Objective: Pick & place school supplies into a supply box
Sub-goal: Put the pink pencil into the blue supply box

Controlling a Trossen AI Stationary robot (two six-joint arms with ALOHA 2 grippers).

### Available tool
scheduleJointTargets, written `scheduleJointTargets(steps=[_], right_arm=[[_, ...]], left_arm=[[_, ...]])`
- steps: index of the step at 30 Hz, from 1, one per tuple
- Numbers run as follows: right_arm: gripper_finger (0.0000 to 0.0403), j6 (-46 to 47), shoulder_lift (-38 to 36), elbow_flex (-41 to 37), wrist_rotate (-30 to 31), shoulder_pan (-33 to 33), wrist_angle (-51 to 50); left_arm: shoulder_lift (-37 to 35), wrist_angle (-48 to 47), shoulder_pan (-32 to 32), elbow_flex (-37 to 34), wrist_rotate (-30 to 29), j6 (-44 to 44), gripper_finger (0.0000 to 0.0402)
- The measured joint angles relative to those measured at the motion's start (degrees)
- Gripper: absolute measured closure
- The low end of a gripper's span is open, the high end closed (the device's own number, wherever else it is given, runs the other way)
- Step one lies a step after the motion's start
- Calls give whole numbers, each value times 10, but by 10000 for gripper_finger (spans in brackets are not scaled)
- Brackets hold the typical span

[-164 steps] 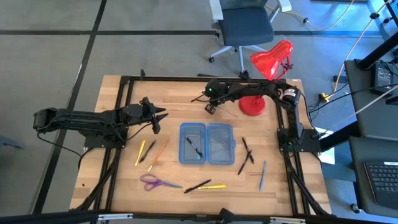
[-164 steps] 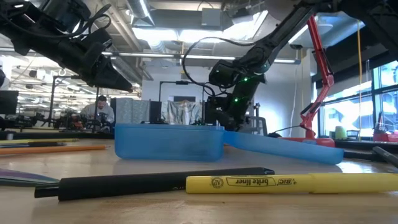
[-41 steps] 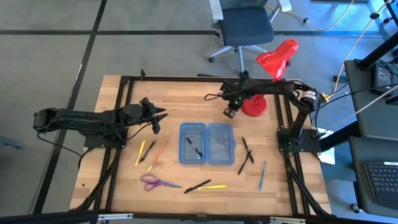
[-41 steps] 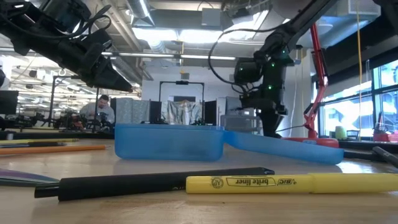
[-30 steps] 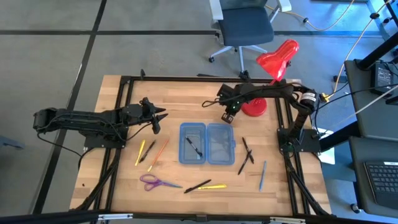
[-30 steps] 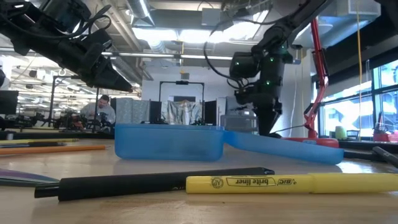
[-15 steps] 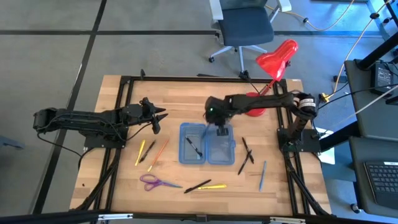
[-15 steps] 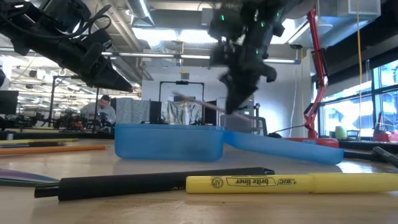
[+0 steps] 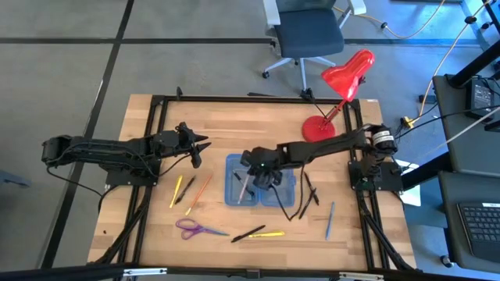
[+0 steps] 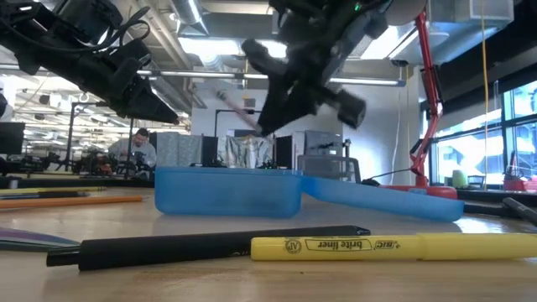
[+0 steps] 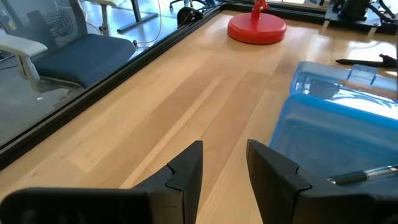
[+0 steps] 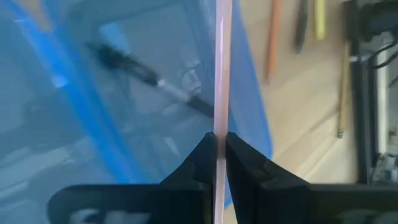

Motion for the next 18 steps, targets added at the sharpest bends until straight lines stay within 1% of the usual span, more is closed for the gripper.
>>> scheduleJointTargets(steps=[5,8,14,18], right_arm=[[374,-9,42,0,5,-3,26],[373,-18,58,0,19,-4,35],[373,-15,68,0,23,-4,42],[364,-15,68,0,23,-4,43]], left_arm=[[0,0,0,0,0,0,285],[0,0,0,0,0,0,285],[0,0,0,0,0,0,285],[0,0,0,0,0,0,285]])
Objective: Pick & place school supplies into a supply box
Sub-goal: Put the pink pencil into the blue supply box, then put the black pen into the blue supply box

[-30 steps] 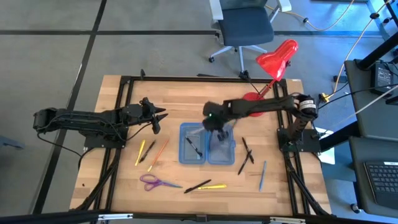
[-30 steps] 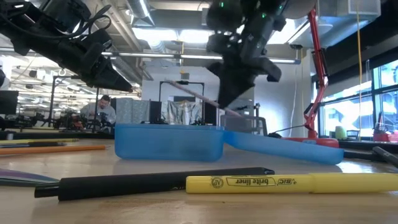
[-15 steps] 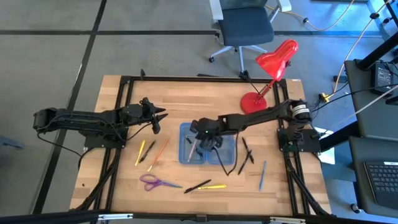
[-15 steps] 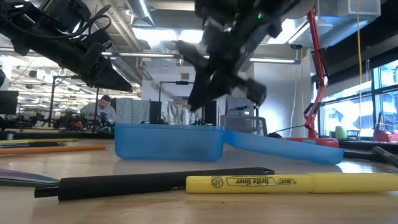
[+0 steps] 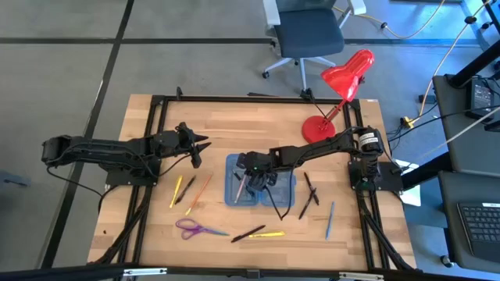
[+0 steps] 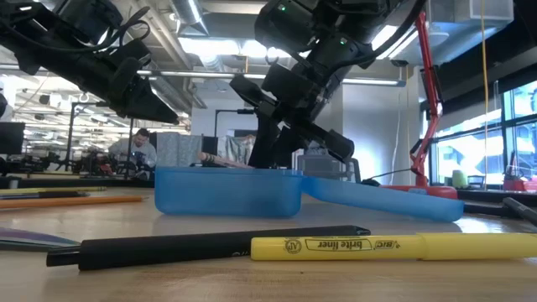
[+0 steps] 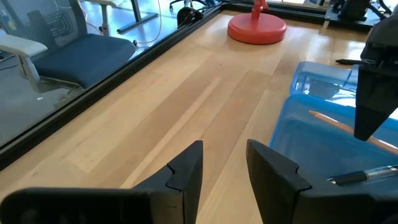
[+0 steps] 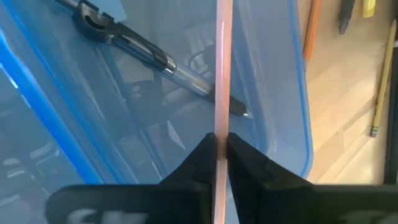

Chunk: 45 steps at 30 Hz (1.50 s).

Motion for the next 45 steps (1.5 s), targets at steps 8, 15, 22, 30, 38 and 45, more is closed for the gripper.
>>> scheduleJointTargets(steps=[8,15,22,30,38,45], right_arm=[[325,18,0,0,0,0,-1],[303,134,-13,19,70,22,-12],[303,542,-80,101,60,55,-279],[302,994,-188,62,-31,107,-519],[302,974,-260,-87,-24,203,-493],[301,924,-249,-178,-22,228,-394]], left_arm=[[0,0,0,0,0,0,286],[0,0,0,0,0,0,285],[0,-4,0,0,0,0,286],[0,-4,0,0,2,-1,285],[0,-4,0,0,3,-2,285],[0,-1,0,0,3,-2,286]])
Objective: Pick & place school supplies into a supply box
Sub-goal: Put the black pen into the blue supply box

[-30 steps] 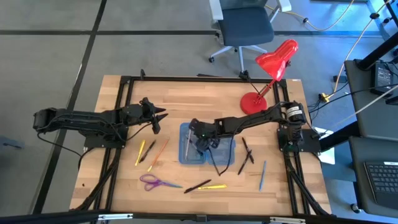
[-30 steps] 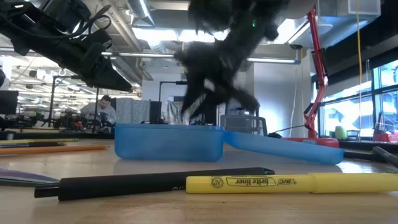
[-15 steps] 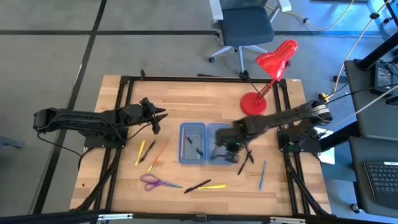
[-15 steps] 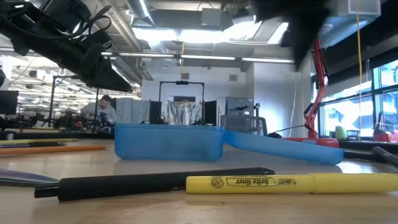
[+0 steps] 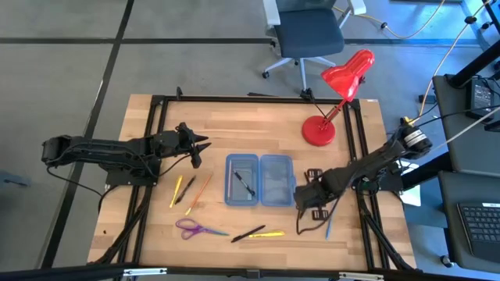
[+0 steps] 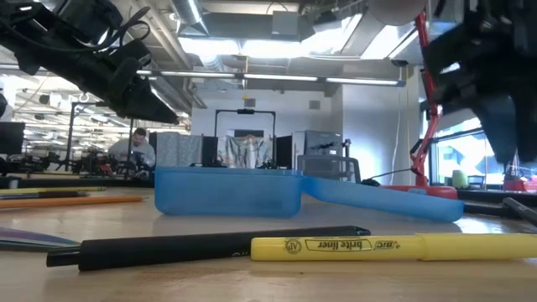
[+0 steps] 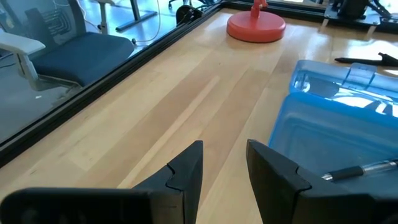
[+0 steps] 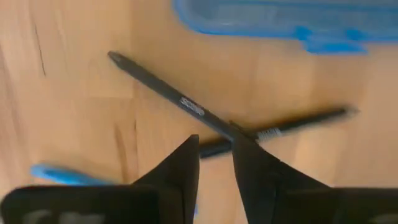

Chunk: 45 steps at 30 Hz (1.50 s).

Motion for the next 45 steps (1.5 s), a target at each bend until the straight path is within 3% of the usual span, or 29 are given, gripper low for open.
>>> scheduleJointTargets(steps=[4,11,16,25,39,45], right_arm=[[281,-38,5,-27,1,7,61],[222,-29,4,-28,3,9,64],[210,-11,4,-28,1,13,83],[229,-218,41,-28,43,49,87],[244,-233,111,-25,64,50,66],[285,-234,111,-26,58,50,63]], left_arm=[[0,2,0,0,0,-4,285],[0,2,0,0,-1,-15,286],[0,2,0,0,-4,-15,286],[0,2,0,0,-7,-15,286],[0,2,0,0,-7,-14,286],[0,2,0,0,-7,-14,286]])
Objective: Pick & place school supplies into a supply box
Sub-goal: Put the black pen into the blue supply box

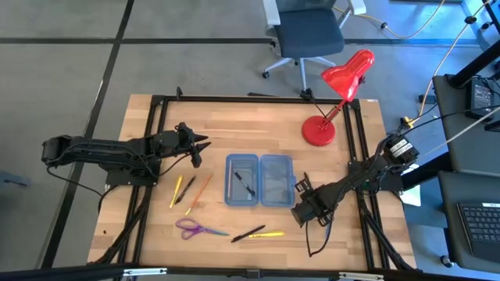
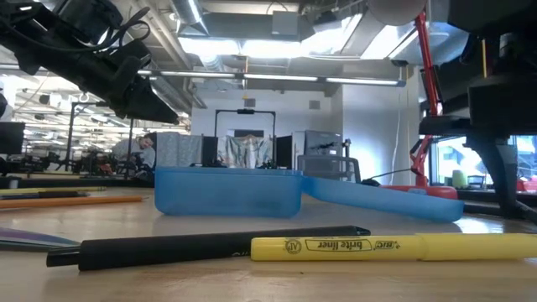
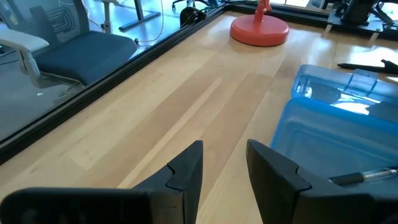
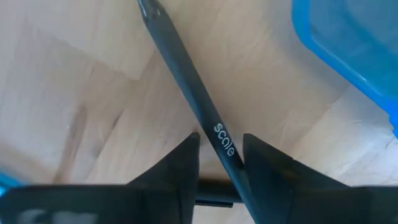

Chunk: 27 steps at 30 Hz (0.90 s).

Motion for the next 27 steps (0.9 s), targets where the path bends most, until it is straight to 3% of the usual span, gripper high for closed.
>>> scheduleJointTargets(steps=[7,11,18,24,27], right_arm=[[355,1,1,-1,-4,1,0],[362,4,3,13,5,1,-28],[362,132,3,111,50,0,-203],[362,226,2,209,54,-12,-211],[362,321,2,243,113,-34,-174]], left_arm=[[0,0,0,0,0,0,285],[0,0,0,0,0,0,285],[0,0,0,0,0,0,286],[0,0,0,0,0,0,286],[0,0,0,0,0,-1,286]])
